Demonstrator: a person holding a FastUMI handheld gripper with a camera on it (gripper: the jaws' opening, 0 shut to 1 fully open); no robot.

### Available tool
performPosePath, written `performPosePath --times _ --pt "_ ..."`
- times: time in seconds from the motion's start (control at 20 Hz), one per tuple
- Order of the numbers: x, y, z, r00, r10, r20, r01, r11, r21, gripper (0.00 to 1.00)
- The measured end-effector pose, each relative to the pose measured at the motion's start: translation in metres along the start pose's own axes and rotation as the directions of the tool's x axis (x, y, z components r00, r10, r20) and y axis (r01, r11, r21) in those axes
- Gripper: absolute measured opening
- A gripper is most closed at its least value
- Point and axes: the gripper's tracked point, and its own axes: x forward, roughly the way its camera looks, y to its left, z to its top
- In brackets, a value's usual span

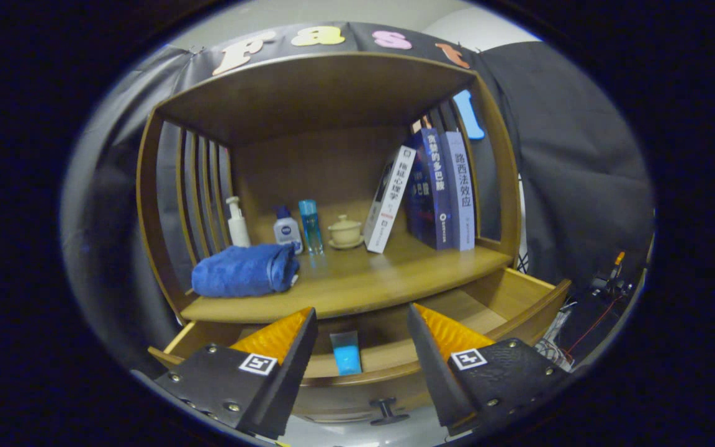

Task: Pull open the drawer, take out the items inside it, and place them on the countertop above the cabinet.

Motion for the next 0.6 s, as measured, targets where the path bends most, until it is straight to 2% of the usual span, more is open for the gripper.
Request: performPosePath --times 0.2,0.3,0.45,0.6 --pt "0.01 -0.001 -0.015 0.99 -0.034 -0.135 0.029 0.999 -0.035 0.87" --pt "0.029 -0.004 -0.029 0.97 -0.065 -0.236 0.055 0.997 -0.049 0.87" --pt "0.042 -0.015 -0.05 0.9 -0.143 -0.412 0.098 0.987 -0.129 0.87" --pt "0.054 -0.012 -0.061 0.831 -0.176 -0.528 0.084 0.977 -0.194 0.79"
